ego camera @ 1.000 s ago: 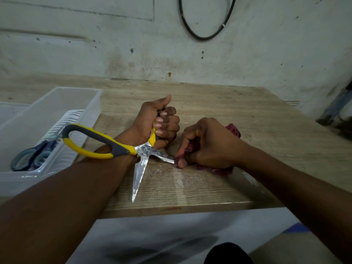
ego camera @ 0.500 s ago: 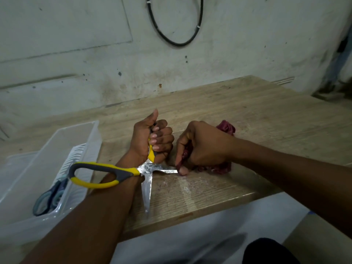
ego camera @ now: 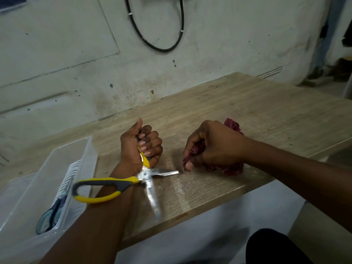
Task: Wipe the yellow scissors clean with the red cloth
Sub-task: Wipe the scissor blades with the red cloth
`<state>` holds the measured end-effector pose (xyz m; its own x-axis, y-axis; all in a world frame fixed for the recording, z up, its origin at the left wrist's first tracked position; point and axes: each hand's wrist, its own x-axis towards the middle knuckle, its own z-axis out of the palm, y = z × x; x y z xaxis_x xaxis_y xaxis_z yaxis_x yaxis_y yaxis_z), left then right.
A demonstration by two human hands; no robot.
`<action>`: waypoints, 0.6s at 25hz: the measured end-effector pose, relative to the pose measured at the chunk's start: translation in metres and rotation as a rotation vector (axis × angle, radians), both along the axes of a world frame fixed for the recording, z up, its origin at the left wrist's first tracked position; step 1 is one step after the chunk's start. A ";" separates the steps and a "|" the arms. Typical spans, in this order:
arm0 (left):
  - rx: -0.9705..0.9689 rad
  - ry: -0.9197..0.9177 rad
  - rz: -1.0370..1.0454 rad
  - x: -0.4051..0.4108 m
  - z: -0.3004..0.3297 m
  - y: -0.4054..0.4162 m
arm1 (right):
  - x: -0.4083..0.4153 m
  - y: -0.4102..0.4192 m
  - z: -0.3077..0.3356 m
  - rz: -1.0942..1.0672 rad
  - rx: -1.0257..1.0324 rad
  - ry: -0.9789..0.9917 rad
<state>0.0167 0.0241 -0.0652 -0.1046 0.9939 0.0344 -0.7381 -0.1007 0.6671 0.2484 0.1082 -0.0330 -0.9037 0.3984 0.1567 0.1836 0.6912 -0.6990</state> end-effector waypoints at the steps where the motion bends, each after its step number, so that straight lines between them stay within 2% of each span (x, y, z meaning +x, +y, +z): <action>1: -0.014 0.017 0.133 0.007 0.001 0.001 | 0.001 0.000 -0.001 0.003 0.046 -0.019; 3: -0.009 0.011 0.347 0.020 0.003 0.006 | 0.003 0.006 -0.003 -0.092 0.152 -0.003; 5: 0.014 -0.006 0.455 0.027 0.007 0.010 | 0.008 0.013 -0.004 -0.228 0.191 0.055; 11: 0.032 -0.001 0.486 0.030 0.008 0.009 | 0.004 -0.005 -0.017 -0.490 0.159 0.140; 15: 0.004 -0.017 0.495 0.028 0.005 0.011 | -0.019 -0.026 -0.025 -0.469 0.212 0.147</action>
<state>0.0449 0.0353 -0.0602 -0.5650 0.8244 0.0323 -0.6115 -0.4447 0.6544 0.2290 0.0824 -0.0581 -0.5988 0.7001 0.3889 0.4171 0.6872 -0.5949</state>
